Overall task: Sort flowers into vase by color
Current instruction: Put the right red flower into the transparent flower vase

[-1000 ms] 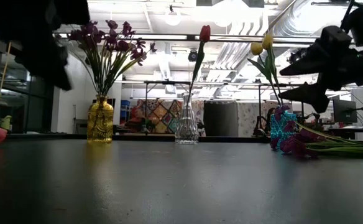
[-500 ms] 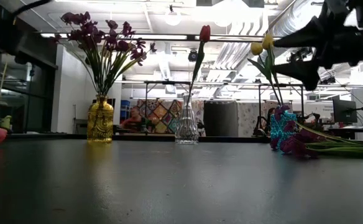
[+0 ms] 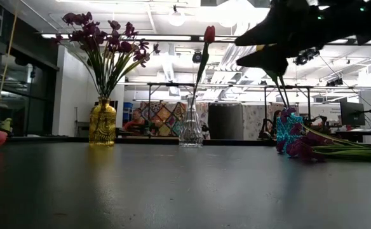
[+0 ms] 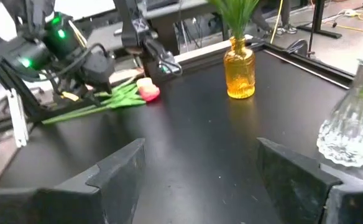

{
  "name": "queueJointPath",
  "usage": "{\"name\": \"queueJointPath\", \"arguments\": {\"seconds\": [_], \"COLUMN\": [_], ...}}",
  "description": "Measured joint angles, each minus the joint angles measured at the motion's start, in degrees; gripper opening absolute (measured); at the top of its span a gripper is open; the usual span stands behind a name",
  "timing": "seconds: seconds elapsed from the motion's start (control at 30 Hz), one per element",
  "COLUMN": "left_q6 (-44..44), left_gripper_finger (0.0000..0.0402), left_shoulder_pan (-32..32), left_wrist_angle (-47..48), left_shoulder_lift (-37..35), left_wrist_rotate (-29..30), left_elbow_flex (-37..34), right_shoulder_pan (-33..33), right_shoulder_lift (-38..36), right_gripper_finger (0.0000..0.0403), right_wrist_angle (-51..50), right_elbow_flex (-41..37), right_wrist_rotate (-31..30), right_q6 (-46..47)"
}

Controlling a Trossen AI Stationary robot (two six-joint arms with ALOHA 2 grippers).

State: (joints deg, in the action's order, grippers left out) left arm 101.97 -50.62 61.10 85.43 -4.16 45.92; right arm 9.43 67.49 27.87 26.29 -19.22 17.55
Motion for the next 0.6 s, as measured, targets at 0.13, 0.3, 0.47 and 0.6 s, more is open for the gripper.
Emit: {"name": "queueJointPath", "arguments": {"seconds": [0.13, 0.3, 0.47, 0.6], "left_q6": [-0.1, -1.5, 1.6, 4.1], "left_gripper_finger": [0.0215, 0.0215, 0.0215, 0.0215], "left_shoulder_pan": [-0.2, -0.2, -0.9, -1.5], "left_wrist_angle": [-4.2, -8.6, -5.3, -4.4], "left_shoulder_lift": [0.0, 0.0, 0.0, 0.0], "left_wrist_rotate": [2.4, 6.2, 6.2, 6.3], "left_elbow_flex": [-0.5, -0.5, -0.5, -0.5], "right_shoulder_pan": [0.0, 0.0, 0.0, 0.0], "right_shoulder_lift": [2.6, 2.6, 2.6, 2.6], "right_gripper_finger": [0.0286, 0.0286, 0.0286, 0.0286], "right_wrist_angle": [-0.5, -1.2, -2.4, -3.7], "right_elbow_flex": [2.3, 2.7, 2.6, 2.6], "right_wrist_rotate": [0.1, 0.1, 0.1, 0.1], "right_q6": [-1.1, -0.9, 0.3, 0.4]}}
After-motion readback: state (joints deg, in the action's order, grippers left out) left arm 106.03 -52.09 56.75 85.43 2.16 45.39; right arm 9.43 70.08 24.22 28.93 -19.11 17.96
